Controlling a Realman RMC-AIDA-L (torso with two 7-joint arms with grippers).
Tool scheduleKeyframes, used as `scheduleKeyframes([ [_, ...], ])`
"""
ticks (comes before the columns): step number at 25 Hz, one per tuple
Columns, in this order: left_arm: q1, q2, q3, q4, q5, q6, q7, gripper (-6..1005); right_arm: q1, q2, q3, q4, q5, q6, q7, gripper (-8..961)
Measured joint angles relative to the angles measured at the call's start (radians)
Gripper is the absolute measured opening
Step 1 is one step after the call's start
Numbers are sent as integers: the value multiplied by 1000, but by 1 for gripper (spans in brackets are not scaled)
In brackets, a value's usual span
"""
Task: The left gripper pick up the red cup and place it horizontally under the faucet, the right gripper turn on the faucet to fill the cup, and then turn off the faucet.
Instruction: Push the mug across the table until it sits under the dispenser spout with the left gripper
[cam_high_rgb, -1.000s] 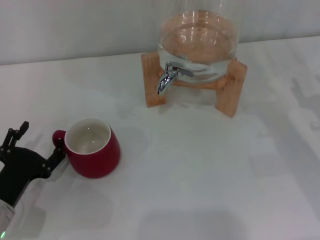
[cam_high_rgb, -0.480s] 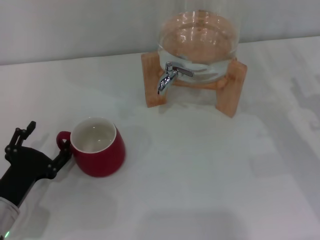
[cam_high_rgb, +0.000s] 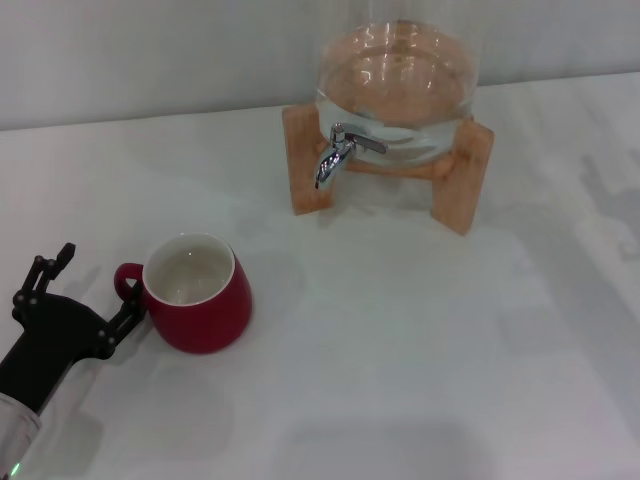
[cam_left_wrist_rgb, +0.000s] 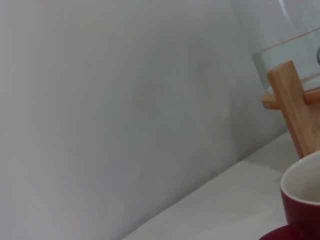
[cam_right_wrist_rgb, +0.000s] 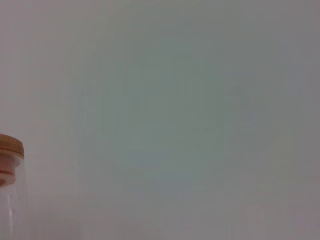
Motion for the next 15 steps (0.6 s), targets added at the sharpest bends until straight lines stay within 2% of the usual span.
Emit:
scheduleKeyframes([
  [15, 3, 0, -1, 0, -1, 1, 14, 876, 0, 0, 0, 0, 0, -2, 1, 721],
])
